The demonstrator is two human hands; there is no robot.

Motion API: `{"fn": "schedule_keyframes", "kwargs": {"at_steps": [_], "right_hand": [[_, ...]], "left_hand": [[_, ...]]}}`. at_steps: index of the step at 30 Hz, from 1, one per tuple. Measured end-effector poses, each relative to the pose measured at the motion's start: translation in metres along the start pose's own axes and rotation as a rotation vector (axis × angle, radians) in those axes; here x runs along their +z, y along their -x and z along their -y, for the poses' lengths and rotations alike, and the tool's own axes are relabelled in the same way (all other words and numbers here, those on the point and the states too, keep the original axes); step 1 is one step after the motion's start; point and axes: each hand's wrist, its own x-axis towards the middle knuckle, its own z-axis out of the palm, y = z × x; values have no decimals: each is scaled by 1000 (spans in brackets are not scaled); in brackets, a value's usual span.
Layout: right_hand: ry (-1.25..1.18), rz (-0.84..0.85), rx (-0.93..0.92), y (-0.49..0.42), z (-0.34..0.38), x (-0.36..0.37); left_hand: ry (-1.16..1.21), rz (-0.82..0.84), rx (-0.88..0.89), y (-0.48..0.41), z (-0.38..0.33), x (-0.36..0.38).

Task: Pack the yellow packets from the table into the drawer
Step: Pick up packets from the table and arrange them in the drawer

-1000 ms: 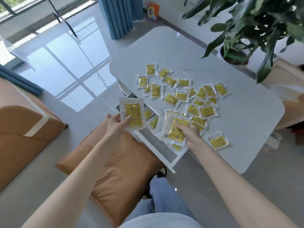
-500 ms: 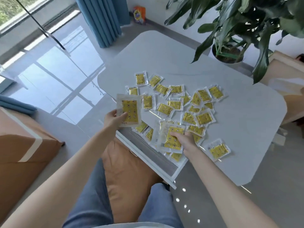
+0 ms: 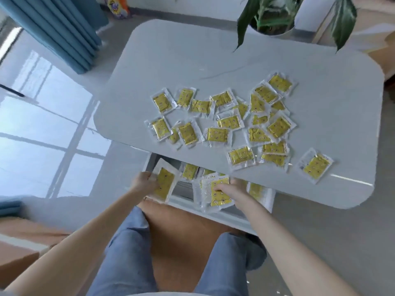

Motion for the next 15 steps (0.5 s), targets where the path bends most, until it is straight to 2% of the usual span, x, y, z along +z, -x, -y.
{"fn": "schedule_keyframes", "kwargs": {"at_steps": [7, 12, 15], "right_hand": [[-129, -132, 170, -72, -5, 105], [-248, -341, 133, -160, -19, 160], [-326, -419, 37, -206, -23, 178]], "left_hand": [[-92, 234, 8, -134, 51, 13], [-4, 268, 63, -233, 81, 50], [74, 274, 131, -284, 87, 72]]}}
